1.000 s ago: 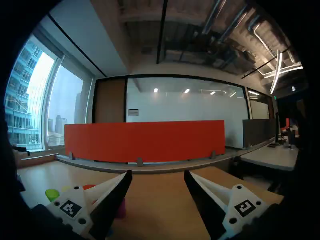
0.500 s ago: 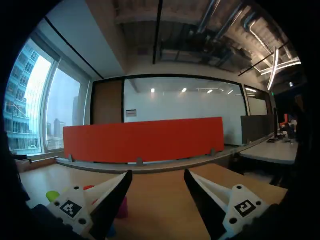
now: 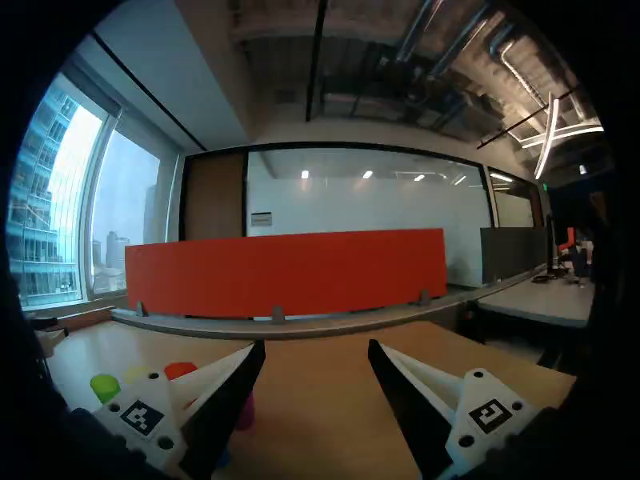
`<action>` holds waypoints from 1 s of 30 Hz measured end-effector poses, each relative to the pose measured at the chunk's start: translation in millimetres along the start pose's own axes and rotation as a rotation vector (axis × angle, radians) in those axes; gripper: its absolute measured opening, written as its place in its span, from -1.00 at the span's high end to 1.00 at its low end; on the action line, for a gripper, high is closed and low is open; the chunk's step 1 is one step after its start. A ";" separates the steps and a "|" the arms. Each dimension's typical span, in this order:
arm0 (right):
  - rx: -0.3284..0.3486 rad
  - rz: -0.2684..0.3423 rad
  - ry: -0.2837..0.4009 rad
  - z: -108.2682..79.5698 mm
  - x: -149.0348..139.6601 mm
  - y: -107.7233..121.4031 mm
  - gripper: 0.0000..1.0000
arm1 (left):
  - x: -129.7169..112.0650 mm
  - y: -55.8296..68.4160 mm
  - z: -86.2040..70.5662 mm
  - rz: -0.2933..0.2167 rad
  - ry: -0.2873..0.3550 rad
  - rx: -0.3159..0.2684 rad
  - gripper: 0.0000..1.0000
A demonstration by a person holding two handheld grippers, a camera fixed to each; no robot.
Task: Pour water
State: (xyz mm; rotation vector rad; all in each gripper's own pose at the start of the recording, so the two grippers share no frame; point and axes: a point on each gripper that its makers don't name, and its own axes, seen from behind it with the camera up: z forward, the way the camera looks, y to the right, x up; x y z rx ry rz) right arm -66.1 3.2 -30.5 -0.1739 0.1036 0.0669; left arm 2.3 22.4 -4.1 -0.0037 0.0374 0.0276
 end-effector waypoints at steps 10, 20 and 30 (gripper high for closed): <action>-0.006 -0.001 -0.005 -1.5 -1.1 -0.7 -0.99 | -14.2 -11.1 3.2 -0.010 -0.007 0.012 -0.98; 0.002 0.001 -0.005 0.3 2.0 -5.2 -0.99 | -22.8 -16.6 5.7 -0.025 -0.015 0.015 -0.98; 0.005 -0.004 -0.001 1.8 5.5 -7.7 -0.99 | -28.2 -16.3 7.8 -0.042 -0.029 0.007 -0.98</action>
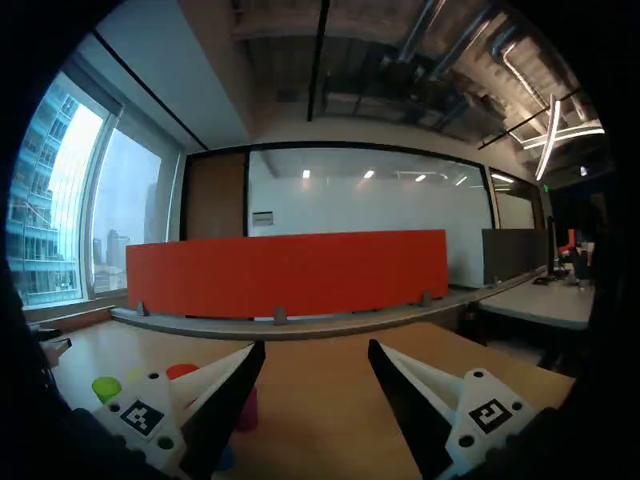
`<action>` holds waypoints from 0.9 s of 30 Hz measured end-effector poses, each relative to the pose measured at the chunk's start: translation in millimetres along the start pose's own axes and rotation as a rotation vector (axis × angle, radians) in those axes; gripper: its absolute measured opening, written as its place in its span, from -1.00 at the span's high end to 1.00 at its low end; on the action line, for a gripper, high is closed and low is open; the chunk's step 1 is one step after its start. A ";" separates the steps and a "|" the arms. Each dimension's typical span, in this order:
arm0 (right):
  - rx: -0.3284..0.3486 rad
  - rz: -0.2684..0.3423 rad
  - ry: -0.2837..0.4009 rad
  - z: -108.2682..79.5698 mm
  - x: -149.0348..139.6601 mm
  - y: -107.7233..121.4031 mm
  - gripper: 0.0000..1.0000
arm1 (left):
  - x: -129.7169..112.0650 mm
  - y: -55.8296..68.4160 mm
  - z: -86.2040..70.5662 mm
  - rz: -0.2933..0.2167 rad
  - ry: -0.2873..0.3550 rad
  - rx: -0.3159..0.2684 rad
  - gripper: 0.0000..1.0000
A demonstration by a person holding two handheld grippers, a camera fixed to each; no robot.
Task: Pour water
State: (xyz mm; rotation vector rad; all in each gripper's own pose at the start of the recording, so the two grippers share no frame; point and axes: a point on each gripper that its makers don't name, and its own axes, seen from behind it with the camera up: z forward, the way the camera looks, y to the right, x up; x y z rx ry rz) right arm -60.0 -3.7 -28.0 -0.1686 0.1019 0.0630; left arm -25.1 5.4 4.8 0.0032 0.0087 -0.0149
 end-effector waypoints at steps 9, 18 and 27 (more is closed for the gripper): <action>0.002 0.000 0.008 -0.8 5.2 -1.6 -0.98 | -0.2 -0.9 -0.1 0.000 0.000 0.003 -0.99; -0.002 0.007 0.016 -1.7 6.2 1.3 -0.99 | -1.4 -0.6 0.2 0.001 -0.003 0.004 -0.99; -0.016 0.003 0.026 -0.6 0.5 11.7 -0.99 | -1.8 -0.5 0.3 0.002 -0.003 0.004 -0.99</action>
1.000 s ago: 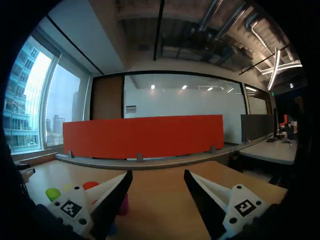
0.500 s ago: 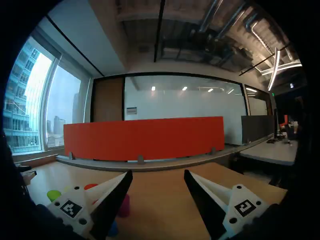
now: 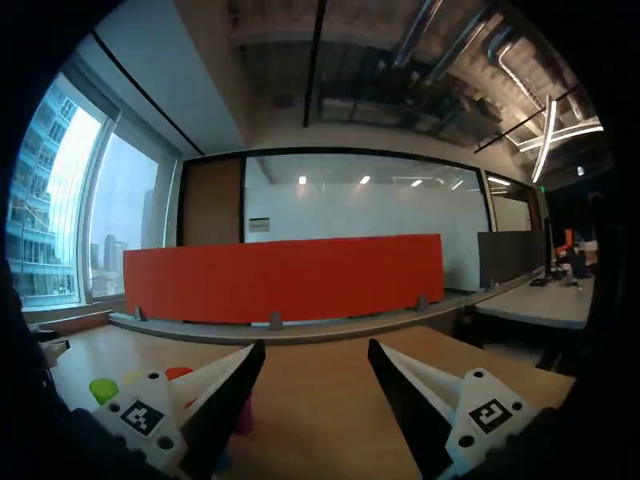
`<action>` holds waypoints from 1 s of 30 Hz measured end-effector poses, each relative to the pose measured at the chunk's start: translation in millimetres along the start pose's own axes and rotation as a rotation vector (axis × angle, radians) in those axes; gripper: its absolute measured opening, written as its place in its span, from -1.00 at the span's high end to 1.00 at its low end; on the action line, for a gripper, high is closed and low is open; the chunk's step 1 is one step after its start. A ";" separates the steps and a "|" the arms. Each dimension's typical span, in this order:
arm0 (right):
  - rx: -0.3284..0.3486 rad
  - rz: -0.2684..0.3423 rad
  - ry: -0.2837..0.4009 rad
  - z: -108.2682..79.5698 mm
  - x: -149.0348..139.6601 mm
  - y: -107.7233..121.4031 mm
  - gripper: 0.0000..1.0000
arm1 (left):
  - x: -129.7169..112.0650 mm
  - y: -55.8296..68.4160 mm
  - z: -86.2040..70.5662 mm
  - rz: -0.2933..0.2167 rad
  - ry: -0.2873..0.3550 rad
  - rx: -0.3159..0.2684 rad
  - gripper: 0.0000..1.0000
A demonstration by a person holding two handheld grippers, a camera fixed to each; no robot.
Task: Pour water
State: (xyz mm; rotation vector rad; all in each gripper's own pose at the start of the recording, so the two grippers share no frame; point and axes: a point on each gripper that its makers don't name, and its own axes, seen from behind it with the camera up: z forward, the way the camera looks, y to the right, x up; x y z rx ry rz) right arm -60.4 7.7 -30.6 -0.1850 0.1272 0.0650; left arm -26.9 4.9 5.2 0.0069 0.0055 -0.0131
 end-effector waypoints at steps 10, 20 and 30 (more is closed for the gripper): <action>0.020 -0.034 -0.004 6.6 -17.3 -0.6 -0.99 | -0.1 -0.3 0.2 0.000 0.000 0.000 -0.98; 0.076 -0.074 0.006 10.8 -41.8 -17.9 -0.99 | -0.2 -0.6 -0.4 0.000 0.000 0.000 -0.99; 0.080 -0.076 -0.036 18.1 -70.5 -14.5 -0.99 | 0.2 -0.4 -1.0 0.000 0.000 0.000 -0.99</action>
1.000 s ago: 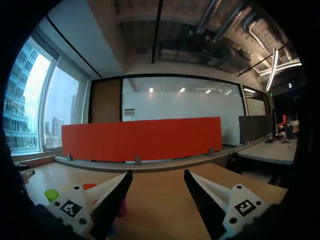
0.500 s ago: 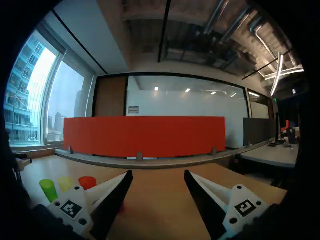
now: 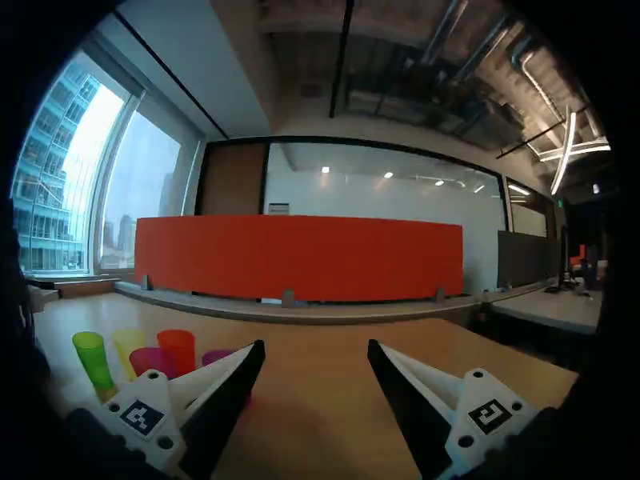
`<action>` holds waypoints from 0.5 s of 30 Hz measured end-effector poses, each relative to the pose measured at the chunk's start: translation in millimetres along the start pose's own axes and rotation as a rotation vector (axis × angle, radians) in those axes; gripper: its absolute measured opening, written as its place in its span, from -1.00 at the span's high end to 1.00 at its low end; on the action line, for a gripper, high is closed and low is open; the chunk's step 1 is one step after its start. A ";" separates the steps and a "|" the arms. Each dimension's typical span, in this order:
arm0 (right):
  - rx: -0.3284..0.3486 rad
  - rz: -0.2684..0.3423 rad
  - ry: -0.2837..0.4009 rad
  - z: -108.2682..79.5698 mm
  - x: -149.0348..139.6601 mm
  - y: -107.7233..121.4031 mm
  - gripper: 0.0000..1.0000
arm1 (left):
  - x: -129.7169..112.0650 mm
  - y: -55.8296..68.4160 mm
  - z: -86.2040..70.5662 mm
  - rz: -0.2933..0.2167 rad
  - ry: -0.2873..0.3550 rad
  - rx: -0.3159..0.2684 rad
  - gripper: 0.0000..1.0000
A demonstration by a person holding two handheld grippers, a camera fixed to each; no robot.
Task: Pour water
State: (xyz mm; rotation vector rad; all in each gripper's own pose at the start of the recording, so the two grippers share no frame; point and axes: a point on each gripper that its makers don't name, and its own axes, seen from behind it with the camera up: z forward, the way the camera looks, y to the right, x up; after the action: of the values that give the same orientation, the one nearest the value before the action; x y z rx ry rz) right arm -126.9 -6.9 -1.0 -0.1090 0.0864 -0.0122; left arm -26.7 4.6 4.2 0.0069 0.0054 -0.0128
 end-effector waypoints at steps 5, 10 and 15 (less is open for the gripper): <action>0.000 0.006 -0.021 1.8 -10.0 3.0 -0.99 | -0.5 0.0 -0.3 0.000 0.000 0.000 -0.99; -0.007 0.017 -0.034 3.1 -16.6 7.5 -0.99 | -0.6 -0.1 -0.2 0.000 0.000 0.000 -0.98; -0.012 0.027 -0.047 3.4 -20.3 10.0 -0.99 | -0.6 -0.4 -0.2 0.000 0.000 0.000 -0.98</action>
State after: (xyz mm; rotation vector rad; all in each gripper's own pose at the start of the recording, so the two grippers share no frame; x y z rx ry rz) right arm -146.8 3.8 3.0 -0.1201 0.0412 0.0176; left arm -27.3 4.2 3.9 0.0067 0.0054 -0.0130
